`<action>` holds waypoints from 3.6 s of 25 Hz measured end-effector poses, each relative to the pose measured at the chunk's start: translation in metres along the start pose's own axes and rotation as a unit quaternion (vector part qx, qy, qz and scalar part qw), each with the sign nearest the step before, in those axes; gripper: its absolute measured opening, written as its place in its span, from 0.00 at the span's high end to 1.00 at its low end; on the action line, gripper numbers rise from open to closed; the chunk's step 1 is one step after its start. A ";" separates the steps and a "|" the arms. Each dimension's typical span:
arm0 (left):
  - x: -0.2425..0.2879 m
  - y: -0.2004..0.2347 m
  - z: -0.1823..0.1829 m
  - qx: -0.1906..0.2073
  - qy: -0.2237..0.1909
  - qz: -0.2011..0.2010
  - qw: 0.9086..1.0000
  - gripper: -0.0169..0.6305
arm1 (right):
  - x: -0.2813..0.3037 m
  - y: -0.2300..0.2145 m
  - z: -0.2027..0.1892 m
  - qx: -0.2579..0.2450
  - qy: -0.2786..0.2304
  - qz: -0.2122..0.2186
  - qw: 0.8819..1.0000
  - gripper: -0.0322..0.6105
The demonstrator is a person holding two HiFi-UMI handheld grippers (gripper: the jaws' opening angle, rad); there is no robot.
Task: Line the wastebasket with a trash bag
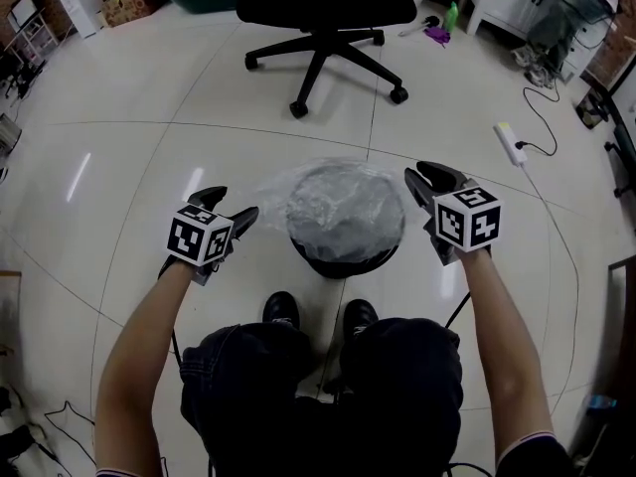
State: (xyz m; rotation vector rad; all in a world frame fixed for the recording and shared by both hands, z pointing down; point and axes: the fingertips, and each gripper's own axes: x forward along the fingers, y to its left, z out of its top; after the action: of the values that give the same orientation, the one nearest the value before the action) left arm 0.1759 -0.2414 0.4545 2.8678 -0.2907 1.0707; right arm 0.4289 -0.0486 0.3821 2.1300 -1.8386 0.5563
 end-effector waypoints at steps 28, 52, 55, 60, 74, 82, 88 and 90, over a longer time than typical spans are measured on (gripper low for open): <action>0.068 -0.073 0.084 0.060 -0.015 -0.149 0.987 0.95 | 0.052 0.041 -0.025 -0.056 0.105 0.125 0.985 0.94; -0.043 -0.173 0.016 0.127 -0.015 -0.202 0.971 0.95 | -0.079 0.119 -0.046 -0.114 0.060 0.183 0.975 0.92; -0.043 -0.183 0.001 0.122 0.000 -0.204 0.971 0.95 | -0.087 0.126 -0.064 -0.112 0.072 0.198 0.971 0.92; -0.039 -0.197 -0.027 0.113 0.038 -0.204 0.972 0.95 | -0.091 0.134 -0.101 -0.103 0.105 0.222 0.964 0.93; 0.023 -0.208 -0.081 0.066 0.087 -0.199 0.974 0.95 | -0.045 0.105 -0.165 -0.061 0.164 0.200 0.964 0.94; 0.055 -0.199 -0.085 0.053 0.083 -0.198 0.975 0.95 | -0.018 0.093 -0.174 -0.036 0.167 0.198 0.965 0.93; 0.047 -0.203 -0.089 0.064 0.095 -0.218 0.969 0.88 | -0.024 0.092 -0.167 -0.013 0.160 0.192 0.968 0.87; 0.038 -0.203 -0.090 0.063 0.092 -0.220 0.969 0.83 | -0.032 0.092 -0.163 -0.012 0.155 0.190 0.969 0.82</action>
State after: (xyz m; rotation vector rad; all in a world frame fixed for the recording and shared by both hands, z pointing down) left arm 0.1869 -0.0367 0.5484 2.7094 0.4199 1.2764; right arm 0.3166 0.0378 0.5078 1.5660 -2.0561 0.8903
